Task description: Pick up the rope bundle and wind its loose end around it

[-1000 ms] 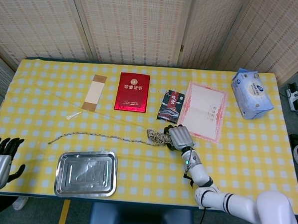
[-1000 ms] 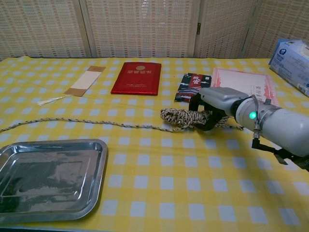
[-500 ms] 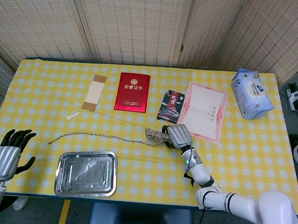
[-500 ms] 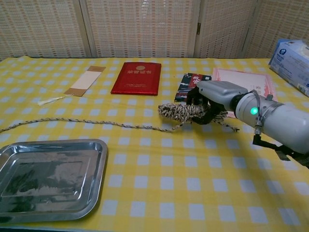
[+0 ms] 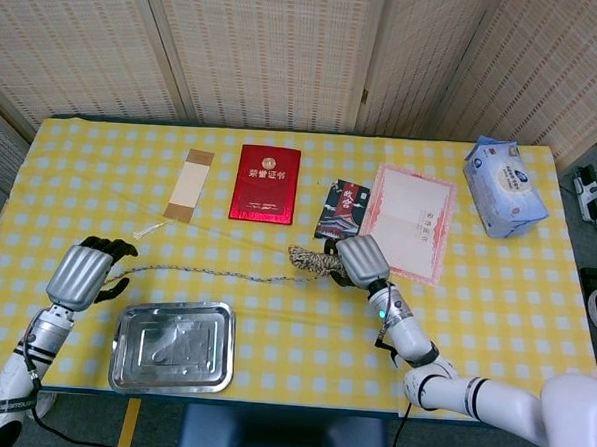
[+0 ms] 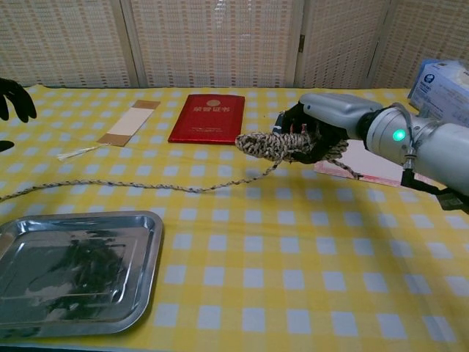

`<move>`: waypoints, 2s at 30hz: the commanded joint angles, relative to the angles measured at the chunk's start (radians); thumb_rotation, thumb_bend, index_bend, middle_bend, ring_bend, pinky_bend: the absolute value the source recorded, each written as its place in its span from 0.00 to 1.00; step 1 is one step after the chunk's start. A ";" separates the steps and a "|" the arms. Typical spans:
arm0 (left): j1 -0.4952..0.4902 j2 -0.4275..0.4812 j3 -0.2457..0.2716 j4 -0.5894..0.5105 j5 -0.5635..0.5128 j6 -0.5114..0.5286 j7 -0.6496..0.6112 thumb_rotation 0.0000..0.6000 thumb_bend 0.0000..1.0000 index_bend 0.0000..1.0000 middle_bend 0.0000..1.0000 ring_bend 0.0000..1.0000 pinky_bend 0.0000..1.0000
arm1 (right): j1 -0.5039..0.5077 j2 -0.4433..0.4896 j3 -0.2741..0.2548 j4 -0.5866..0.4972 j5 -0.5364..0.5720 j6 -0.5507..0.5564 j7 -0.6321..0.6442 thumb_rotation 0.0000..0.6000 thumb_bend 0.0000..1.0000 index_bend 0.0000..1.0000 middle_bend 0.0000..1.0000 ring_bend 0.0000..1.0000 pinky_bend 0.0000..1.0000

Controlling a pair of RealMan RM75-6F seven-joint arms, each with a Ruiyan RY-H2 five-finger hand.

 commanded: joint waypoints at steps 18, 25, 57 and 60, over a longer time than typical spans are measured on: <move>-0.141 -0.200 -0.027 0.234 -0.325 -0.241 0.169 1.00 0.36 0.48 0.92 0.86 0.80 | 0.025 0.023 -0.006 -0.026 0.047 0.000 -0.045 1.00 0.61 0.71 0.55 0.64 0.53; -0.155 -0.252 -0.028 0.290 -0.384 -0.251 0.187 1.00 0.36 0.48 0.92 0.87 0.81 | 0.030 0.024 -0.012 -0.025 0.057 -0.002 -0.050 1.00 0.61 0.71 0.55 0.64 0.53; -0.192 -0.349 -0.016 0.461 -0.511 -0.330 0.209 1.00 0.36 0.57 0.93 0.87 0.81 | 0.043 0.013 -0.031 -0.001 0.080 -0.010 -0.049 1.00 0.61 0.71 0.55 0.64 0.53; -0.194 -0.350 -0.015 0.464 -0.515 -0.335 0.209 1.00 0.37 0.57 0.93 0.87 0.81 | 0.045 0.011 -0.032 0.001 0.082 -0.011 -0.050 1.00 0.61 0.71 0.55 0.64 0.53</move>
